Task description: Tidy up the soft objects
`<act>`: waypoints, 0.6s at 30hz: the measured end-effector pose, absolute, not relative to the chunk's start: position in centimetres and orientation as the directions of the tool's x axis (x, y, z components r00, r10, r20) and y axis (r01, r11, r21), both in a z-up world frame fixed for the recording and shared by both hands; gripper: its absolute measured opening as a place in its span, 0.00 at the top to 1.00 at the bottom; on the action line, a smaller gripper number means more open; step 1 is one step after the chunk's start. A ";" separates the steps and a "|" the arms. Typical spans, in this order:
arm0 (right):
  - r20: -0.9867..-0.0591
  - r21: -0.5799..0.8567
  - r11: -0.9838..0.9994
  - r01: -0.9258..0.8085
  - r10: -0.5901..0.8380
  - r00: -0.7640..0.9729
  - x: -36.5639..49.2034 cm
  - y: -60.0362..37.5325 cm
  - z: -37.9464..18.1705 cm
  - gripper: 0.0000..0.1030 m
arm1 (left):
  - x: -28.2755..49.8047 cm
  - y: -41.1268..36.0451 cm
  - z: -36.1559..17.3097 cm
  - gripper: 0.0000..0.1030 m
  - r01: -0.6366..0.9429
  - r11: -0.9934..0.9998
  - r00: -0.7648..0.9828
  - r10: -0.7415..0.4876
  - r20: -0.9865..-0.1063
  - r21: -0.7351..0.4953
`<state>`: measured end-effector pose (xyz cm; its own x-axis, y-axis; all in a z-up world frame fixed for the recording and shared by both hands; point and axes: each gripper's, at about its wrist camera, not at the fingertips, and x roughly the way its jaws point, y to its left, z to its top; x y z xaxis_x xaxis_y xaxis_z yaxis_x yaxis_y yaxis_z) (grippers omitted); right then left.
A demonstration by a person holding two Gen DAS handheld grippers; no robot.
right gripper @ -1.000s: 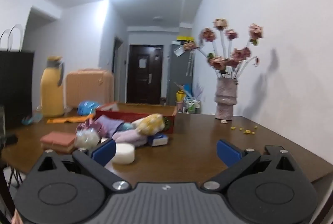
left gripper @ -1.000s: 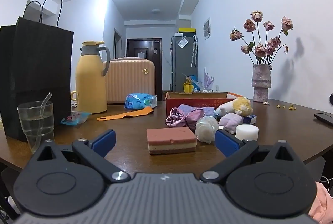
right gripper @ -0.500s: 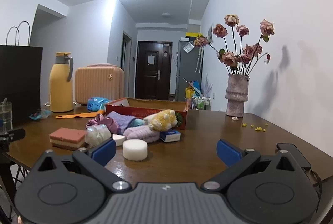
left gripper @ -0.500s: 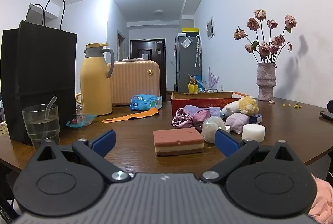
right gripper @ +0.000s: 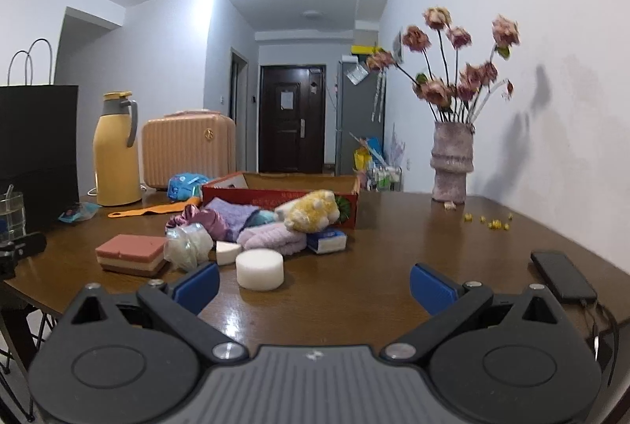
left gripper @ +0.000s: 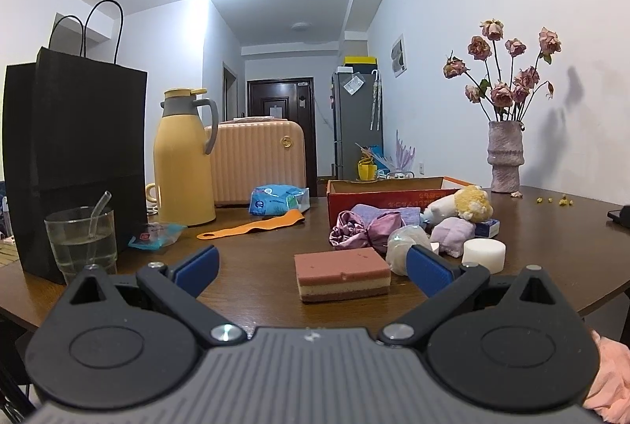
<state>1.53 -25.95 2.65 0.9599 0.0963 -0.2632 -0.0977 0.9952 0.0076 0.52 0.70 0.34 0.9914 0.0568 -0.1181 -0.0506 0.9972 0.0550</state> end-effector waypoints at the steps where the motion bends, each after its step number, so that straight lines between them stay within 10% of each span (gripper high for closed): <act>1: -0.271 0.010 0.995 -0.097 0.096 0.958 1.6 -26.0 2.5 0.00 | 0.5 0.7 0.5 0.00 -0.052 0.997 0.991 0.059 -0.118 0.059; 18: -0.274 0.013 0.991 -0.137 0.135 0.952 1.8 -24.6 2.7 0.00 | 0.7 0.8 1.0 0.00 -0.051 0.997 0.991 0.058 -0.118 0.061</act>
